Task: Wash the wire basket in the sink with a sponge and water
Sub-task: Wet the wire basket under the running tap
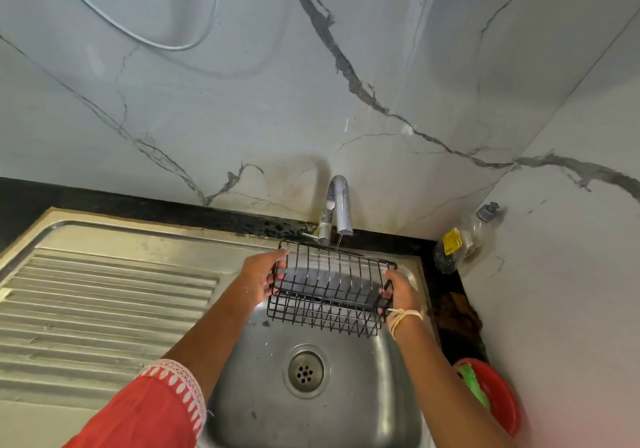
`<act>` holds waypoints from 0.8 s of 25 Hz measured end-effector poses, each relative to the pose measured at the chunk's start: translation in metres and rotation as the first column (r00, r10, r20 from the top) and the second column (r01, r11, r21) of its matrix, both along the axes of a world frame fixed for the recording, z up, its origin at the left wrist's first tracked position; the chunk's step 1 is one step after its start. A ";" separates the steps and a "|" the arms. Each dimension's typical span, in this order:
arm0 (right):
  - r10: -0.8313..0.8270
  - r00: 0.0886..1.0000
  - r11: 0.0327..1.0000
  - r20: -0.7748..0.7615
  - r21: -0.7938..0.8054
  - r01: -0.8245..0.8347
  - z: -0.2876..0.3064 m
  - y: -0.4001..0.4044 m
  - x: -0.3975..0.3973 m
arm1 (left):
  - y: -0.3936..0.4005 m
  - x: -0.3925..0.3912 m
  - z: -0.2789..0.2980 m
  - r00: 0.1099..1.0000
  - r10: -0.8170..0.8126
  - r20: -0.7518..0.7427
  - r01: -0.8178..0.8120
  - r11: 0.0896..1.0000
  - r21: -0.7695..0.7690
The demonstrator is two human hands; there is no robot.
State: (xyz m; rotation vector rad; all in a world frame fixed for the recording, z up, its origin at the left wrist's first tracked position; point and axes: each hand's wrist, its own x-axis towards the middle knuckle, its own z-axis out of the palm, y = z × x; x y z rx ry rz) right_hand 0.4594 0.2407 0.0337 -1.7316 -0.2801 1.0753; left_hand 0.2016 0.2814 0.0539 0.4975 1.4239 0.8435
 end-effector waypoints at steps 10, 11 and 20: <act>-0.193 0.896 0.965 -0.399 -0.244 0.099 -0.024 -0.030 0.014 | 0.019 0.056 0.032 0.947 -0.212 -0.241 0.281 0.911 0.303; -0.218 0.882 0.961 -0.417 -0.250 0.119 -0.027 -0.034 0.016 | 0.017 0.059 0.031 0.933 -0.238 -0.272 0.319 0.894 0.313; -0.257 0.864 0.958 -0.432 0.001 0.285 -0.075 -0.041 0.015 | -0.002 0.036 0.006 0.973 -0.111 -0.204 0.175 0.929 0.327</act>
